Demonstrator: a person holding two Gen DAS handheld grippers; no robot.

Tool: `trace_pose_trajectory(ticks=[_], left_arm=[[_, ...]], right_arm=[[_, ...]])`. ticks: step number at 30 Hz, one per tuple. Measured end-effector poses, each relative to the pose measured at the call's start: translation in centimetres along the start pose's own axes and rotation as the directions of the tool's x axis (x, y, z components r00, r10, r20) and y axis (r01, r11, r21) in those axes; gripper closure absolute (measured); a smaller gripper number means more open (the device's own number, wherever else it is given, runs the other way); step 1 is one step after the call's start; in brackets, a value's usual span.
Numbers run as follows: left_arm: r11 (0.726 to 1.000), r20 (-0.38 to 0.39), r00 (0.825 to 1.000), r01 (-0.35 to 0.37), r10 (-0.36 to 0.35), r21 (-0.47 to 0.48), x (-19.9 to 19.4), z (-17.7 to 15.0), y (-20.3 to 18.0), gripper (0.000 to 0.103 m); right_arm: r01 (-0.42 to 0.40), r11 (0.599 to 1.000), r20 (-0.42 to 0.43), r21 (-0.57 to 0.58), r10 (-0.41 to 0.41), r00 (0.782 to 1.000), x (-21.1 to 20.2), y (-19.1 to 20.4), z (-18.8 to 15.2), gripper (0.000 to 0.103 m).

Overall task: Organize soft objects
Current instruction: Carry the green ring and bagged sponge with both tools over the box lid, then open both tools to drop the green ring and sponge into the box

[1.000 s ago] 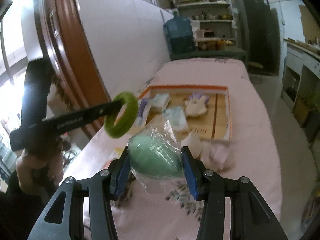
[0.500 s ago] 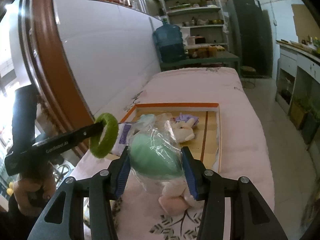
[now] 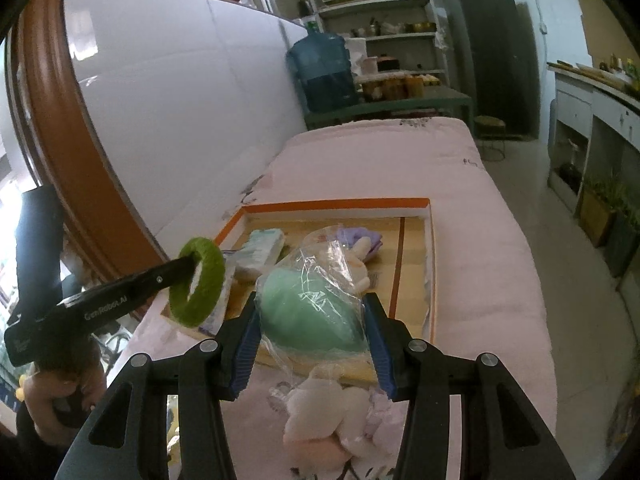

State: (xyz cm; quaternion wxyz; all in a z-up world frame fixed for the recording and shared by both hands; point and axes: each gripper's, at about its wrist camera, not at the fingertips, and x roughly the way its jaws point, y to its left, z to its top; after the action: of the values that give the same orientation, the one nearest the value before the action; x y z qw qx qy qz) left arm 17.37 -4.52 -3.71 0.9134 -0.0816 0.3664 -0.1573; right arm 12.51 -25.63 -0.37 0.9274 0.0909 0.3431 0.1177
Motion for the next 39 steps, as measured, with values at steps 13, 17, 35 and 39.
trace_pose_trajectory(ticks=[13,17,35,39], left_arm=[[0.998,-0.027,0.998,-0.062,0.063,0.032,3.3,-0.5,0.0,0.09],[0.996,-0.035,0.996,-0.078,0.08,0.045,4.0,-0.7,0.0,0.09],[0.996,-0.105,0.991,-0.082,0.087,0.046,6.5,-1.4,0.6,0.09],[0.997,-0.118,0.99,-0.075,0.079,0.034,6.8,-1.4,0.9,0.09]], right_arm=[[0.019,0.999,-0.046,0.035,-0.018,0.999,3.2,-2.2,0.1,0.052],[0.032,0.998,-0.07,0.05,-0.028,0.997,4.4,-2.9,0.1,0.052],[0.075,0.995,-0.177,0.063,-0.063,0.982,8.6,-4.3,-0.5,0.052],[0.075,0.995,-0.189,0.066,-0.061,0.98,9.0,-4.4,-0.7,0.052]])
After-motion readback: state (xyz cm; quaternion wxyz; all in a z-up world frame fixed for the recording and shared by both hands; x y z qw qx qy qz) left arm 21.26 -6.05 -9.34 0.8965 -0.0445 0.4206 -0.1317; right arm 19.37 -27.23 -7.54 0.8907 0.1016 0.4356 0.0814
